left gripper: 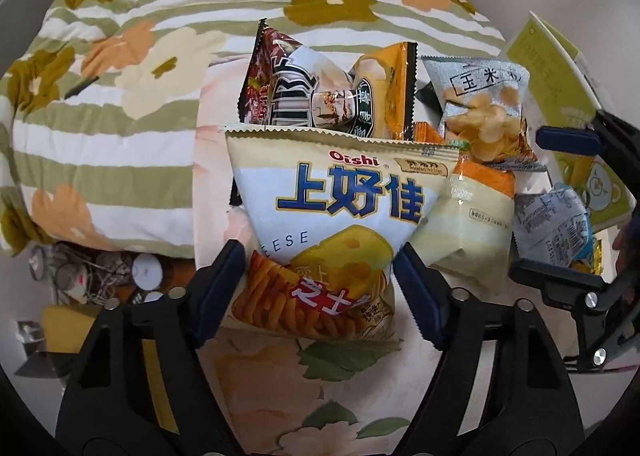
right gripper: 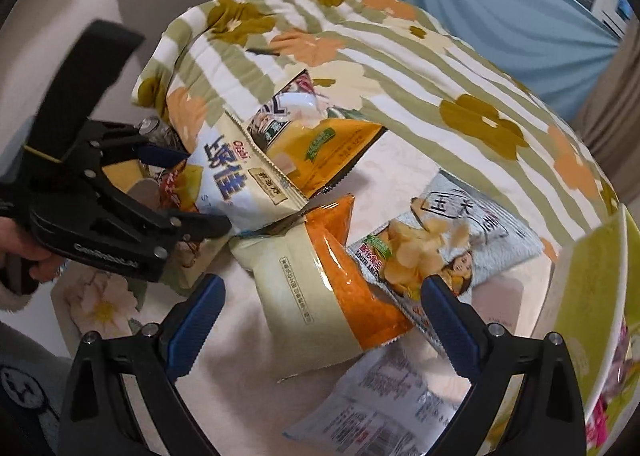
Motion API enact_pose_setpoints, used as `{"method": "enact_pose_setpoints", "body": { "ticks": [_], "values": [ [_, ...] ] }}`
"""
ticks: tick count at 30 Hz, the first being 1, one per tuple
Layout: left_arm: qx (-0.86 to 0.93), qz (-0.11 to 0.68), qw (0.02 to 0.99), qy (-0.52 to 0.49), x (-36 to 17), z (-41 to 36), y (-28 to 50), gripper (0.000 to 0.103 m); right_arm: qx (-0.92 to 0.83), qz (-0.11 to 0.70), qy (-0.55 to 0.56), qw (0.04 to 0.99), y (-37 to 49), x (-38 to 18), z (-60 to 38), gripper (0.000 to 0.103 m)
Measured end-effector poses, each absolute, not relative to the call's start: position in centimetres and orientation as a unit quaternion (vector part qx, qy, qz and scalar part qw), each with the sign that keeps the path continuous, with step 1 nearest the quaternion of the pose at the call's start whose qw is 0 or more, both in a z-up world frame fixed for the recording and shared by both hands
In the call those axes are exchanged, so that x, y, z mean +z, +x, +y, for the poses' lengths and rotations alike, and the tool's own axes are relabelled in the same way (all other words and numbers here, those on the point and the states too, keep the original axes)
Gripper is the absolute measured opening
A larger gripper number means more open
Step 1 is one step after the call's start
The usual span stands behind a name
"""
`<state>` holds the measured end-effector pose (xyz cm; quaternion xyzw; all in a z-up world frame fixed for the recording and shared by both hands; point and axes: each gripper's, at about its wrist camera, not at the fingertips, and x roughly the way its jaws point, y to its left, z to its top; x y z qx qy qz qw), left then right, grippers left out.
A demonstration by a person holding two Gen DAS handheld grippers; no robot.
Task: Organize snacks
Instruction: 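Grasp the Oishi cheese stick bag with left tool while right tool grasps cream-orange bag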
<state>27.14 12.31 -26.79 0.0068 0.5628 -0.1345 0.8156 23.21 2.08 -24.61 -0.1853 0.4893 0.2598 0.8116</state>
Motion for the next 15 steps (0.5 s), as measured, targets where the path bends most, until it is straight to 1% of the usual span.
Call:
{"method": "enact_pose_setpoints", "body": {
  "ticks": [8,13,15],
  "values": [
    [-0.133,0.561,0.817,0.016,-26.5,12.2,26.5,0.061,0.299,0.494,-0.249,0.778,23.6,-27.1,3.7,0.097],
    [-0.129,0.556,0.821,0.019,-25.9,12.2,26.0,0.059,0.309,0.5,-0.265,0.765,24.2,-28.3,4.2,0.096],
    [-0.126,0.554,0.823,0.014,-25.6,12.4,25.9,0.058,0.31,0.506,-0.266,0.76,24.5,-28.8,4.3,0.091]
  ]
}}
